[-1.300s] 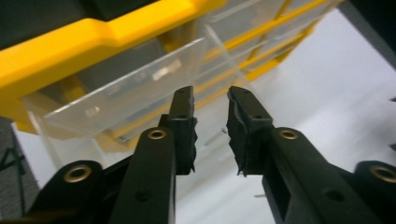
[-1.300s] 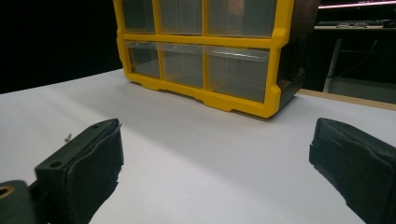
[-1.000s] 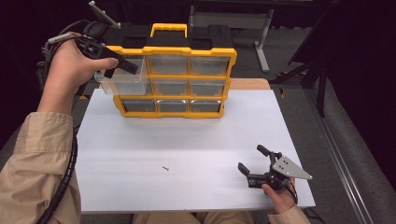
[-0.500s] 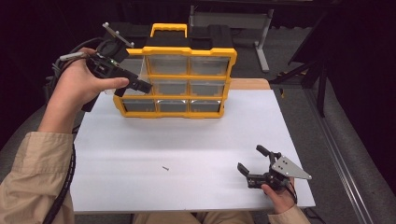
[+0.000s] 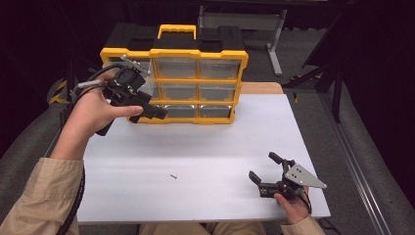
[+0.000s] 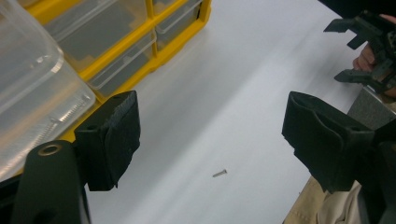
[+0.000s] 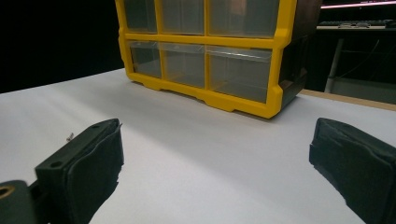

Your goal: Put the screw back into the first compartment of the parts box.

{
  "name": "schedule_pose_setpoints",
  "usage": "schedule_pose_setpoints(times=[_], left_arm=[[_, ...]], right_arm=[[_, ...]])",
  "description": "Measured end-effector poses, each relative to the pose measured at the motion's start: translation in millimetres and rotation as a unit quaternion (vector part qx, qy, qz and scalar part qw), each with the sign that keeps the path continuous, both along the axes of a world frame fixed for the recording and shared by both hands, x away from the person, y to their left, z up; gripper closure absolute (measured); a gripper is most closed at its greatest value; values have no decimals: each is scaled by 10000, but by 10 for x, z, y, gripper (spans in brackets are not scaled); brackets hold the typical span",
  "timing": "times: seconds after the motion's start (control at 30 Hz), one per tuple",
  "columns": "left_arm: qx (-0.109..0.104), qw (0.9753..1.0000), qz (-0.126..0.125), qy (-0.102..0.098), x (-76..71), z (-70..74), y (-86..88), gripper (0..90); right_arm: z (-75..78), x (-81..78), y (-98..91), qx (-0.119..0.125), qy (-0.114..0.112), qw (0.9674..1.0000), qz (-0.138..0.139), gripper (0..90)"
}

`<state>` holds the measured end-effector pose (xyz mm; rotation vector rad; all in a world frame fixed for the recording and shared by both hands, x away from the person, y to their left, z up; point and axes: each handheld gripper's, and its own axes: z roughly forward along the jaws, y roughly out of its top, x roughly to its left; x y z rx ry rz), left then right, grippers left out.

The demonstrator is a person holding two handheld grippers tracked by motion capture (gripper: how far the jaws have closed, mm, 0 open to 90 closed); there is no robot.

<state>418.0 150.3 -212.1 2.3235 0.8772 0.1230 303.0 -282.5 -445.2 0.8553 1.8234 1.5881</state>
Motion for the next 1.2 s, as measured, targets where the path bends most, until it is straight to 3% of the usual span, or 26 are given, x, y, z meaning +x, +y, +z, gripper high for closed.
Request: schedule_pose_setpoints(times=[0.67,0.97,1.2], left_arm=[[-43,9991,-402,136,-128,-781,-168,184],[-116,9987,-456,191,-161,-1086,-166,146],[-56,9989,-415,194,-179,-1292,-169,142]], right_arm=[[0,-3,5,-5,-4,10000,11,33],[-4,0,7,-8,2,10000,16,32],[-6,1,8,-2,12,10000,13,33]])
